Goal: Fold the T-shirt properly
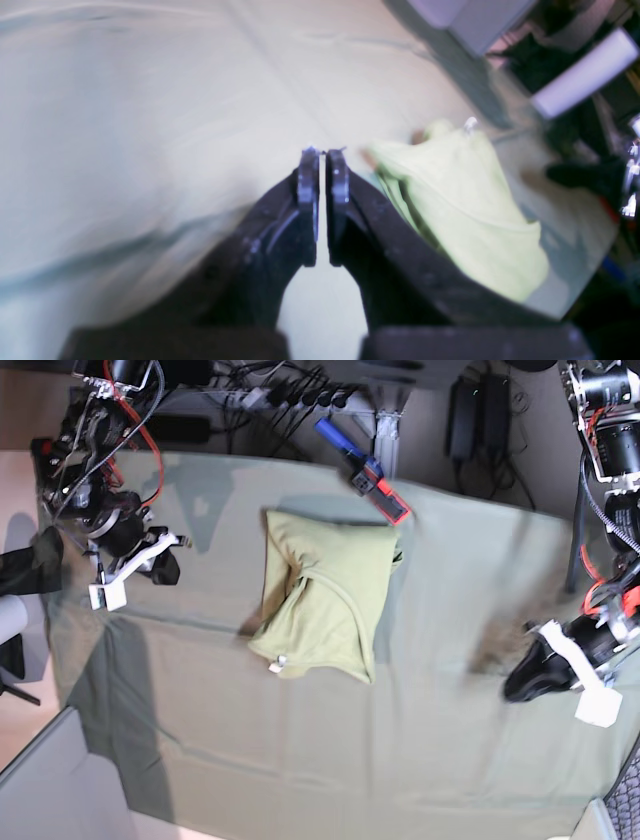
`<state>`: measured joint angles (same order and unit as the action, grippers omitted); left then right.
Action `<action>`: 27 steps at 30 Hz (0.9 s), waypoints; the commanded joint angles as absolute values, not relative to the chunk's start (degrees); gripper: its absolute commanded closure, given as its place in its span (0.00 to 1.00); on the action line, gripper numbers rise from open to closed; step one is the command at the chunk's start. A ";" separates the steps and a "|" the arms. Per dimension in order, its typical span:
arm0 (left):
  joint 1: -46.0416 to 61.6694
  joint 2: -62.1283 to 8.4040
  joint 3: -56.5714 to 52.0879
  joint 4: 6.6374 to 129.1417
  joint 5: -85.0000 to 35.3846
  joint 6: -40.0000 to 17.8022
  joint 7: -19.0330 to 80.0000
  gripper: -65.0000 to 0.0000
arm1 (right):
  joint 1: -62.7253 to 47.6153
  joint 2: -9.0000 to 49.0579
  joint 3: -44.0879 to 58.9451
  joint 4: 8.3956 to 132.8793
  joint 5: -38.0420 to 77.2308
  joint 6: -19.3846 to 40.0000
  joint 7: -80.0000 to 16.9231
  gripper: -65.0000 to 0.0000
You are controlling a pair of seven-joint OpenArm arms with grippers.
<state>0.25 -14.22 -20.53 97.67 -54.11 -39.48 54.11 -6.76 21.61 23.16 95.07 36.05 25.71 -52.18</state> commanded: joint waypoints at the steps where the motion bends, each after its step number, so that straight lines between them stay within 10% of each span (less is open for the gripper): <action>1: 1.23 -15.49 -22.13 100.75 -56.10 -40.00 53.08 0.96 | -7.27 23.18 24.32 96.12 36.73 27.33 -51.44 1.00; 27: 45.10 -19.03 -44.16 112.86 -50.00 -40.00 53.19 0.96 | -35.99 23.31 27.46 103.63 39.70 27.29 -52.23 1.00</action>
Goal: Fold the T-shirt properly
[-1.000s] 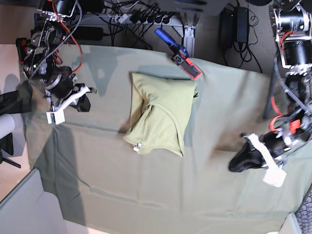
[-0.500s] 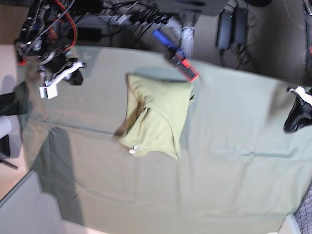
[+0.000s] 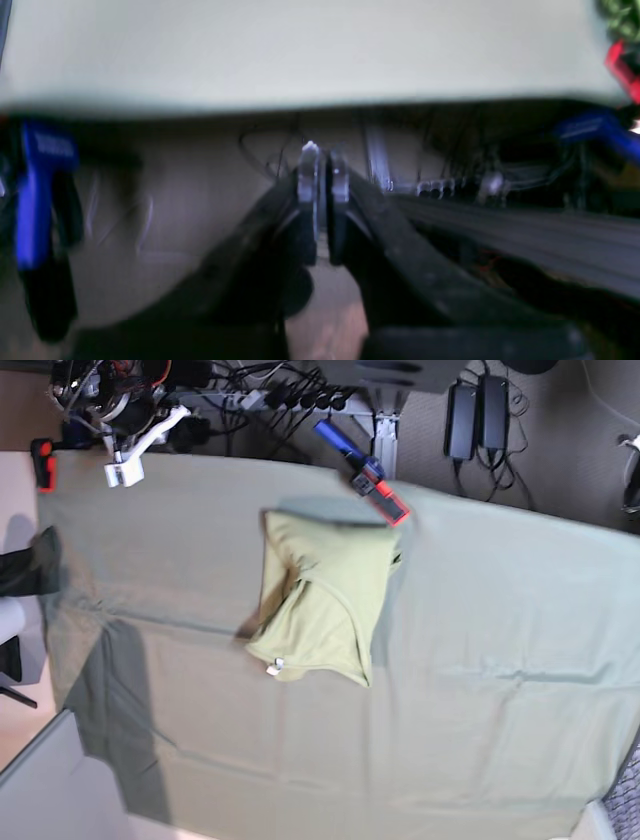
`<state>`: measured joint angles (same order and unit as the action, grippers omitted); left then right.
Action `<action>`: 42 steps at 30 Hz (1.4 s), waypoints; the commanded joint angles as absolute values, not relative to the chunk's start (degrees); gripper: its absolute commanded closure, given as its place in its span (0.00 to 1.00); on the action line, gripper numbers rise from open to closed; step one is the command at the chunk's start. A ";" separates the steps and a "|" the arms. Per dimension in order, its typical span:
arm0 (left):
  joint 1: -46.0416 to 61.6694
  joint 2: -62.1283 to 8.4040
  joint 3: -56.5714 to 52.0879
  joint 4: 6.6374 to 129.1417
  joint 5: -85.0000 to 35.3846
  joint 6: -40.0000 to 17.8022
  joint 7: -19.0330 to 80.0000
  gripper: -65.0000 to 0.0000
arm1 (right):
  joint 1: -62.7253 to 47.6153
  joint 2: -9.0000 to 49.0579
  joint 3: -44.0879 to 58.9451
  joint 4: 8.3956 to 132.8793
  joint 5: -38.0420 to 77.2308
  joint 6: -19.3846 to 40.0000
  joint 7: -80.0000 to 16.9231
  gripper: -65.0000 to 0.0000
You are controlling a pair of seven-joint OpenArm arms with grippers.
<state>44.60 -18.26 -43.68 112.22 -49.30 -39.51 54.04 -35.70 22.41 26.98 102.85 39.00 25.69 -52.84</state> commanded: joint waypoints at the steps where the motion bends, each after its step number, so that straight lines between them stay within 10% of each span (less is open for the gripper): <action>1: 46.02 -19.05 -44.16 112.27 -49.32 -40.00 53.19 0.96 | -36.86 23.31 27.46 103.55 39.72 27.27 -52.38 1.00; 21: 49.32 -22.11 -24.05 79.55 -30.09 -32.03 52.88 0.96 | -41.39 23.31 21.82 88.25 42.35 27.22 -54.00 1.00; 42: 4.03 -14.55 26.37 25.17 -17.76 -18.15 34.28 0.96 | -11.62 17.45 0.73 42.15 26.92 21.63 -54.06 1.00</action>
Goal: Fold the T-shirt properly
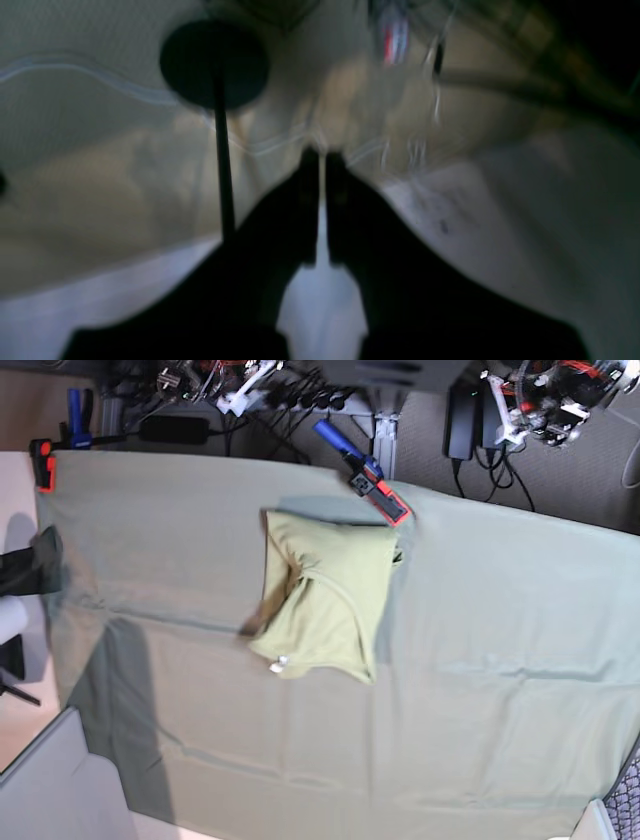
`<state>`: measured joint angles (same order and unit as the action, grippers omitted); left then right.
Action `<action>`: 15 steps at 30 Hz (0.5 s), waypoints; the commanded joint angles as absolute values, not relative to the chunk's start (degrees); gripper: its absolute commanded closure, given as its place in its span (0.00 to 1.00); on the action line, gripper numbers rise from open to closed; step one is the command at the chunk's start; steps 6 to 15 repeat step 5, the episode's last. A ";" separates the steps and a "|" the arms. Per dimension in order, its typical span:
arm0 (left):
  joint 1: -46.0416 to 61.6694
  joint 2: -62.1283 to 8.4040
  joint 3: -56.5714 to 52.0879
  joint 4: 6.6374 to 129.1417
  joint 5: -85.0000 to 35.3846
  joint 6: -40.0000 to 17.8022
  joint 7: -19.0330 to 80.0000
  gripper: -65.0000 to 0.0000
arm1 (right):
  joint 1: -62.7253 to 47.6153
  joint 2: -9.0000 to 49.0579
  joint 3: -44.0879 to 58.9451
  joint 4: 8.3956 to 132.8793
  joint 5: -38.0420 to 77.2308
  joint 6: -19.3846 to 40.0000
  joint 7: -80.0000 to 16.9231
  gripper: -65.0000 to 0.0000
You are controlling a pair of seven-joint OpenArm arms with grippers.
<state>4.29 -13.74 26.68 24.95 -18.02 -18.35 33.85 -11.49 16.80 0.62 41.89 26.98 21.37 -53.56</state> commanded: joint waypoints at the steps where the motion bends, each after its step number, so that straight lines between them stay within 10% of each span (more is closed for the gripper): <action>1: 3.07 -13.74 28.14 24.01 -17.76 -17.67 34.15 0.96 | -10.66 17.06 0.73 41.60 26.68 21.63 -54.06 1.00; 15: 2.11 -11.66 32.05 22.81 -18.02 -17.74 31.07 0.96 | -8.25 15.81 0.73 41.43 26.63 21.58 -53.76 1.00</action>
